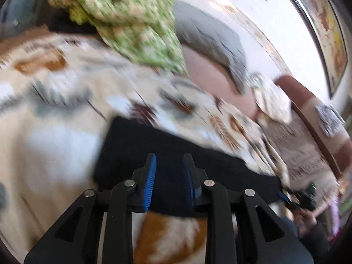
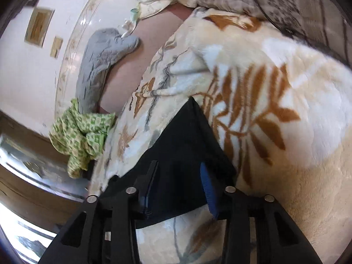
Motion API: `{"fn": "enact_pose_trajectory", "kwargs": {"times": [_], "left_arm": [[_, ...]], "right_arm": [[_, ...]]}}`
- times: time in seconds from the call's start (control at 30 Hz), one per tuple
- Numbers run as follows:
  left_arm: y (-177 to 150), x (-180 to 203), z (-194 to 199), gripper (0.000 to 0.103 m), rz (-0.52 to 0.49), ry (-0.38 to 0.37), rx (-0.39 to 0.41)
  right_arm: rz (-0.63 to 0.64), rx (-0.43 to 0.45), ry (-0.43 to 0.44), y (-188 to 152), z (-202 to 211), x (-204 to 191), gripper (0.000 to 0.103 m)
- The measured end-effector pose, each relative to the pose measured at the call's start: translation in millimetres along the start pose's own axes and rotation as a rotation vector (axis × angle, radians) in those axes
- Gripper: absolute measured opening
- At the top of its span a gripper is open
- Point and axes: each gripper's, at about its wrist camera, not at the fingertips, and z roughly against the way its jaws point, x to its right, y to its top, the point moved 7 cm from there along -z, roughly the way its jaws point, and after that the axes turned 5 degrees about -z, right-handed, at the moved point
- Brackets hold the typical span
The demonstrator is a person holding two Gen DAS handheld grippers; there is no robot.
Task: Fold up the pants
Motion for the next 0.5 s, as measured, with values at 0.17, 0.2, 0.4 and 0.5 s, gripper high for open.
{"fn": "enact_pose_trajectory", "kwargs": {"times": [0.17, 0.2, 0.4, 0.5], "left_arm": [[-38.3, 21.8, -30.3, 0.021, -0.108, 0.045, -0.052], [-43.1, 11.9, -33.8, 0.000, -0.121, 0.104, -0.058], [-33.2, -20.3, -25.1, 0.002, -0.155, 0.187, -0.023], [-33.8, -25.0, -22.0, 0.002, -0.149, 0.211, -0.008]], "right_arm": [[0.077, 0.020, -0.048, -1.4, -1.5, -8.0, 0.055], [0.091, 0.021, -0.057, -1.9, -0.7, -10.5, 0.055], [0.091, 0.021, -0.057, -2.8, 11.8, -1.8, 0.056], [0.084, 0.018, -0.052, -3.2, 12.1, -0.8, 0.056]]}}
